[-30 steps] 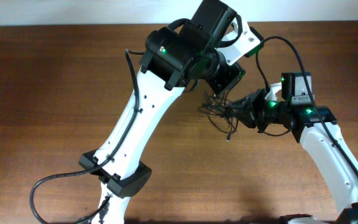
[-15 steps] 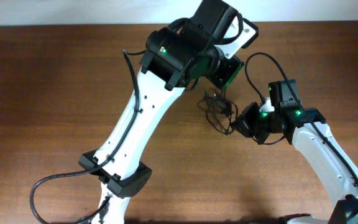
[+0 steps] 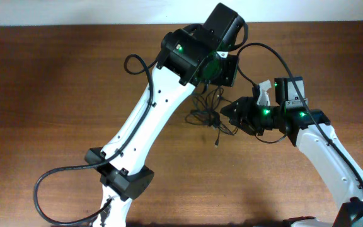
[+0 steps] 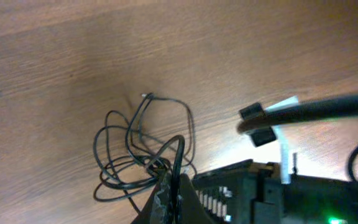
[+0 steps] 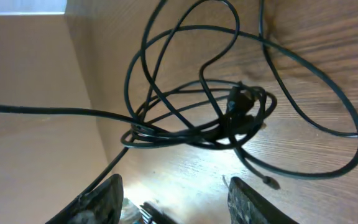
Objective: Untangle cables
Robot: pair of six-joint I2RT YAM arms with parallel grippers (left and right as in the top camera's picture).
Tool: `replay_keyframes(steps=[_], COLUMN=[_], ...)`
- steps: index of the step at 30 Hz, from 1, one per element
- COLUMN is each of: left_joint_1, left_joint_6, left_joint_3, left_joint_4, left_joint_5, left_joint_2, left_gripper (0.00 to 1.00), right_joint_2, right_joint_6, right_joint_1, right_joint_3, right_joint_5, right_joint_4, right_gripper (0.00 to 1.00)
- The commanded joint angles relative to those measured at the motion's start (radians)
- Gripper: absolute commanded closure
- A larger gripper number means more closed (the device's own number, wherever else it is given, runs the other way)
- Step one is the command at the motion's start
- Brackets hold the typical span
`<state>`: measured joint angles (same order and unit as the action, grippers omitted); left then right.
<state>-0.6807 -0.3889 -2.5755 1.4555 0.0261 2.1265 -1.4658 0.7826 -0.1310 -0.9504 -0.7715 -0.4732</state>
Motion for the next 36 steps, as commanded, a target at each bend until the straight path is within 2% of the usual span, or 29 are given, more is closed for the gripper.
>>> replay_keyframes(steps=[1,3,7,11,16,21,23,29,30,32,34,36], left_joint_1=[-0.004,-0.004,-0.004,-0.005,-0.005,-0.005,-0.005,-0.005,-0.005,-0.005,-0.004,-0.004], left_joint_6=[-0.034,-0.055,-0.061,-0.060,-0.041,0.017,0.020,0.021,0.020,0.029,0.050,0.050], left_joint_3=[-0.032,-0.043,-0.048,-0.048,-0.048,-0.048,-0.048,-0.048,-0.048,-0.048,-0.048,-0.048], left_joint_4=[-0.028,-0.034,-0.048,-0.049,-0.048,-0.035,-0.026,-0.034,-0.039,-0.050,-0.057,-0.055], left_joint_5=[0.065,0.067,0.066,0.129,0.143,0.143,0.147,0.243,0.249,0.247,0.207,0.100], left_joint_2=[-0.003,-0.006,-0.006,-0.006,-0.006,-0.006,-0.006,-0.006,-0.006,-0.006,-0.006,-0.006], left_gripper=[1.00,1.00,1.00,1.00,1.00,1.00,1.00,1.00,1.00,1.00,1.00,1.00], right_joint_2=[-0.007,-0.007,-0.007,-0.007,-0.007,-0.007,-0.007,-0.007,-0.007,-0.007,-0.007,-0.007], right_joint_6=[0.154,0.244,0.424,0.569,0.614,0.619,0.663,0.704,0.704,0.683,0.626,0.582], right_joint_1=[-0.015,-0.016,-0.032,-0.050,-0.066,-0.066,-0.066,-0.073,-0.079,-0.087,-0.089,-0.088], right_joint_3=[0.004,0.004,0.004,0.004,0.004,0.004,0.004,0.004,0.004,0.004,0.004,0.005], right_joint_5=[0.050,0.045,0.054,0.138,0.186,0.214,0.244,0.316,0.329,0.358,0.391,0.417], right_joint_4=[0.002,-0.004,-0.007,0.008,0.090,0.097,0.097,0.112,0.112,0.111,0.103,0.071], right_gripper=[0.50,0.53,0.51,0.51,0.53,0.55,0.55,0.55,0.57,0.67,0.83,0.96])
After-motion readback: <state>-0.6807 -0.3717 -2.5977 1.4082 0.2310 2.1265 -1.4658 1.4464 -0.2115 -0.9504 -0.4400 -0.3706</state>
